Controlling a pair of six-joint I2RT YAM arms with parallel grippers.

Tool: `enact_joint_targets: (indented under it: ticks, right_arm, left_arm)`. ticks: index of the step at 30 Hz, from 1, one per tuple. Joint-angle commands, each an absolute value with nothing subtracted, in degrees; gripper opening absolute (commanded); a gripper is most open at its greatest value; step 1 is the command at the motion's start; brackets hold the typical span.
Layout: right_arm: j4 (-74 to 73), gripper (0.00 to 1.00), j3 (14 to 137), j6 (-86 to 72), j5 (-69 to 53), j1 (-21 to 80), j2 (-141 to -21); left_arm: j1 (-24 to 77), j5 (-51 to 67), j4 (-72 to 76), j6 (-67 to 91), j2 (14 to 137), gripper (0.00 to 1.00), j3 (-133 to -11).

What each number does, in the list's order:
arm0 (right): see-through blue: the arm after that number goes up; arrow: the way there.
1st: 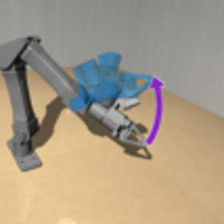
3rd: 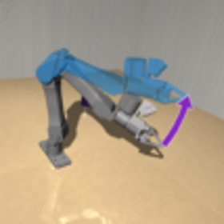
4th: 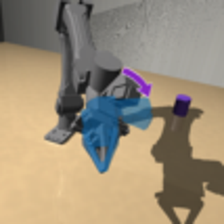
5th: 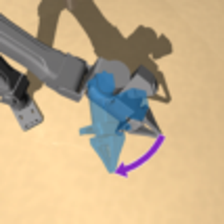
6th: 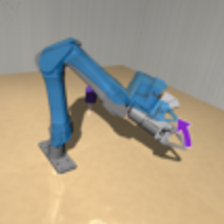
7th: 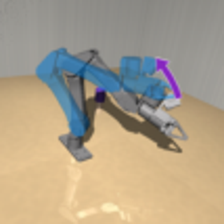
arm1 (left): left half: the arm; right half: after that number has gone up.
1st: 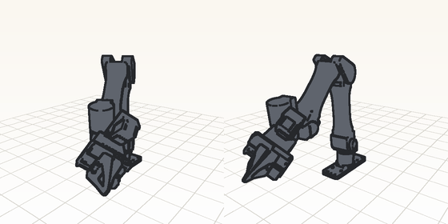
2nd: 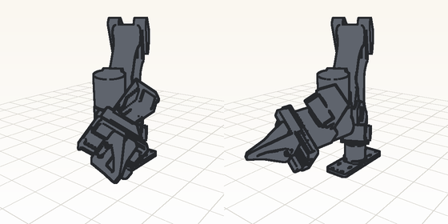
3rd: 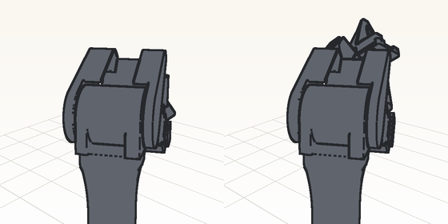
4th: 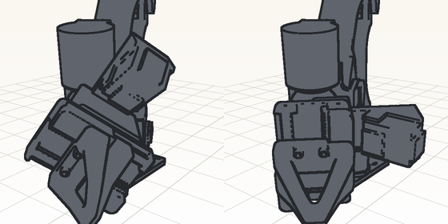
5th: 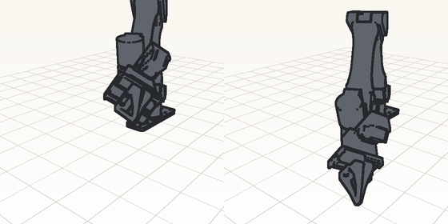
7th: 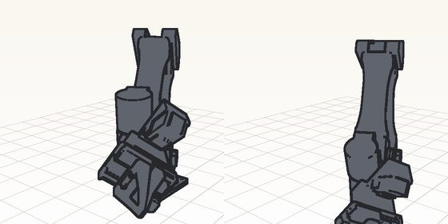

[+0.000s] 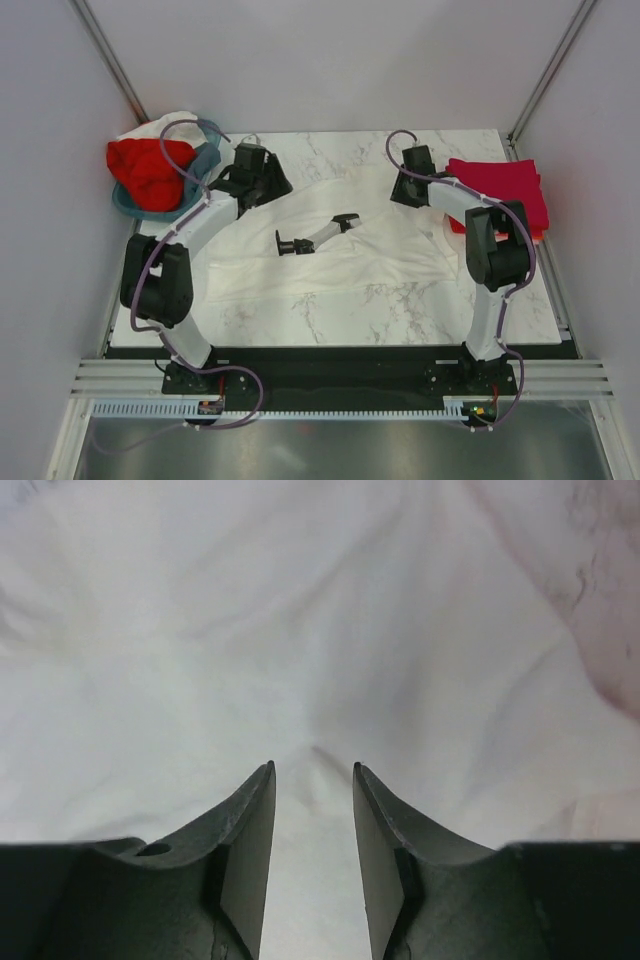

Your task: Fold and stack the t-shirts

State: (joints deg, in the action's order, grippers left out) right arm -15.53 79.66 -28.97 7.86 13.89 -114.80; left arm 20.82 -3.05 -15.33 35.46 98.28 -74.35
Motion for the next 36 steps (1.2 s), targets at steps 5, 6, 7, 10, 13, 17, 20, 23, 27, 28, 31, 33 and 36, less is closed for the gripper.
enact_joint_targets:
  ticks: [5,6,7,10,13,17,20,23,27,28,31,33,36]
  right_arm:
    - [-15.7,0.6,98.1,-28.2,8.0,11.3,-122.1]
    - [-16.3,0.6,102.0,-28.0,7.7,10.8,-124.8]
    - [-17.0,0.58,104.0,-28.0,7.6,10.5,-126.2]
    - [-19.6,0.54,110.9,-28.1,7.2,9.8,-131.6]
    - [-20.7,0.56,115.8,-27.2,7.5,9.7,-135.3]
    - [-20.7,0.61,122.1,-23.4,6.7,9.3,-139.2]
    - [-20.8,0.61,126.6,-21.5,1.6,8.9,-143.8]
    - [-20.3,0.61,127.9,-20.7,-2.9,8.6,-145.3]
    - [-20.4,0.61,125.5,-19.9,-0.5,8.7,-146.0]
    - [-20.6,0.59,124.9,-20.0,1.0,8.7,-145.7]
    - [-21.2,0.55,121.1,-20.6,6.3,8.5,-144.3]
    - [-21.7,0.53,117.8,-21.0,9.6,8.1,-142.7]
    - [-22.6,0.44,114.9,-21.4,12.8,7.4,-141.1]
  left_arm:
    - [14.9,-0.3,-13.9,30.8,99.2,0.64,-73.4]
    - [14.6,-0.3,-14.0,30.6,100.2,0.64,-73.7]
    - [14.5,-0.3,-14.0,30.6,100.8,0.63,-74.3]
    - [14.3,-1.0,-13.8,30.2,102.2,0.61,-75.6]
    - [14.3,-3.2,-13.0,29.2,102.2,0.62,-76.3]
    - [14.2,-4.7,-11.1,27.1,101.5,0.64,-76.5]
    - [13.4,-4.7,-9.9,26.6,101.4,0.64,-76.6]
    - [13.1,-4.6,-9.7,26.5,101.6,0.64,-76.9]
    - [12.3,-4.5,-9.5,26.1,102.3,0.64,-77.4]
    - [12.1,-4.4,-9.6,26.2,102.4,0.64,-77.5]
    - [11.7,-4.1,-9.4,26.5,102.0,0.64,-77.0]
    - [11.2,-3.8,-9.6,26.5,102.1,0.64,-76.8]
    - [10.3,-4.0,-10.0,26.6,101.9,0.64,-76.3]
